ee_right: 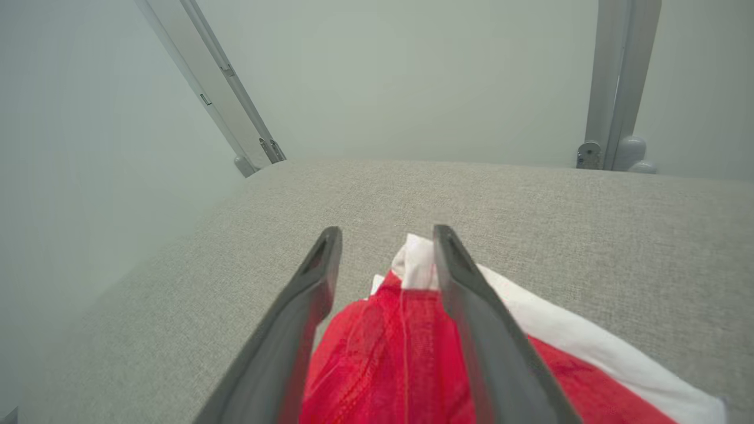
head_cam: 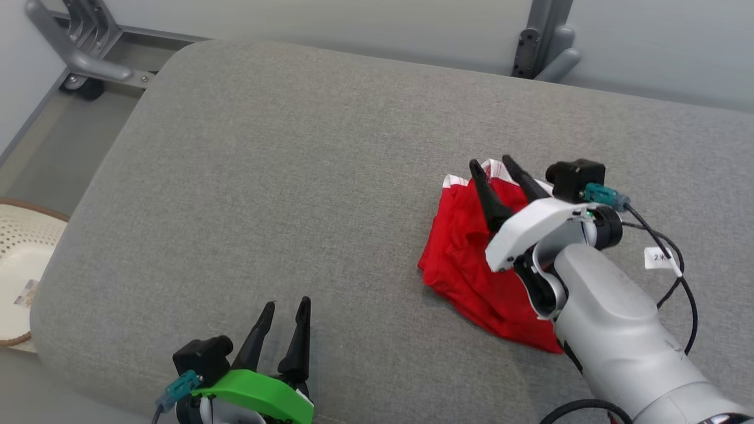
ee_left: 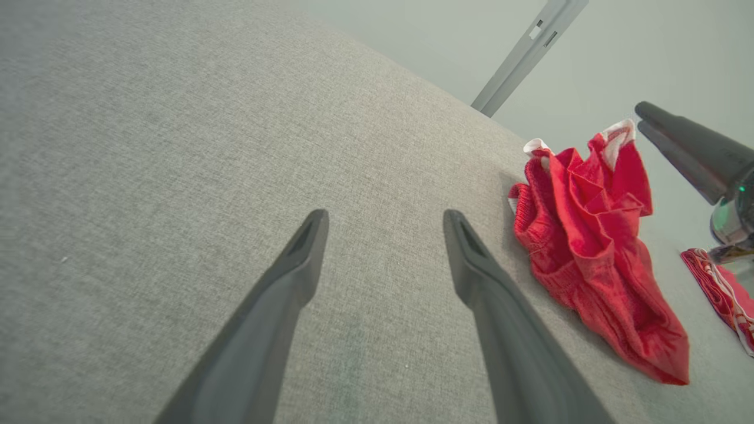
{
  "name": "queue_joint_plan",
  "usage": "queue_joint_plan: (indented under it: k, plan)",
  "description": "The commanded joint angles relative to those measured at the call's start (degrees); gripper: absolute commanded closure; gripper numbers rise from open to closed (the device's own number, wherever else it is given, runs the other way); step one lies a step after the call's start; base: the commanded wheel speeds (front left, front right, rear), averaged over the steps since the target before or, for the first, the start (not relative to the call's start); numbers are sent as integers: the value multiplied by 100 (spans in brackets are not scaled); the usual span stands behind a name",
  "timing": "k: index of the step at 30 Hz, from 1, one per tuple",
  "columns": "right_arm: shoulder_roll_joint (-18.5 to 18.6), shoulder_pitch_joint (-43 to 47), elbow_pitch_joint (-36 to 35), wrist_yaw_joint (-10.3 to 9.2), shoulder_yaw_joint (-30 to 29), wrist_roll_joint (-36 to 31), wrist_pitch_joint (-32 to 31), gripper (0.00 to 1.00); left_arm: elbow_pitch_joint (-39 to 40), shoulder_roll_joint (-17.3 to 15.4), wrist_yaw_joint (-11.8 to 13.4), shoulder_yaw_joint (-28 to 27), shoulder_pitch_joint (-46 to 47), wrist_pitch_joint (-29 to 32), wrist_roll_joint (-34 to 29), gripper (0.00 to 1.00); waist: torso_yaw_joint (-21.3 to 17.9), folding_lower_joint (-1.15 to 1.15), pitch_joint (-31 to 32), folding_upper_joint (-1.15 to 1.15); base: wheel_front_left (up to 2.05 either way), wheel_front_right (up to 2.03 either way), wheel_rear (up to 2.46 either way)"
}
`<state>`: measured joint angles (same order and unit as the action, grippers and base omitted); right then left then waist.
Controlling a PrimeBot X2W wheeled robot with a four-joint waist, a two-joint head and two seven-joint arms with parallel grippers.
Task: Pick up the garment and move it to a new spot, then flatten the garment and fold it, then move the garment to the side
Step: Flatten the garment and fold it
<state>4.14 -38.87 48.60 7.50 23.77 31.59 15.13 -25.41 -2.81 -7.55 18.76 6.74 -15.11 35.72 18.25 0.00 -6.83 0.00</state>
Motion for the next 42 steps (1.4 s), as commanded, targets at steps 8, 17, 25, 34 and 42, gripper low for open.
queue_joint_plan:
  k: [8, 17, 25, 34, 42]
  plan:
    - [55, 101, -607, -4, -277, -326, -2, 0, 35, -20, 14, -357, -14, 1, -165, 0, -79, 0, 73, 0, 0, 0, 0]
    - [117, 1495, -1239, -4, -1137, -774, -1, 0, 206, -22, 14, -1187, -398, 2, -769, 0, -945, 0, 609, 0, 0, 0, 0]
    - [13, 2556, -1851, -3, -2166, -1331, -2, 0, 448, -20, 14, -1603, -610, 1, -1385, 0, -1541, 0, 771, 0, 0, 0, 0]
    - [-73, 3243, -2345, -3, -2550, -1838, -2, 0, 519, -23, 14, -1842, -846, 2, -1720, 0, -1896, 0, 977, 0, 0, 0, 0]
    - [-108, 3654, -2694, -3, -2457, -2053, -2, 0, 557, -22, 14, -1991, -1118, 2, -1958, 0, -2005, 0, 1191, 0, 0, 0, 0]
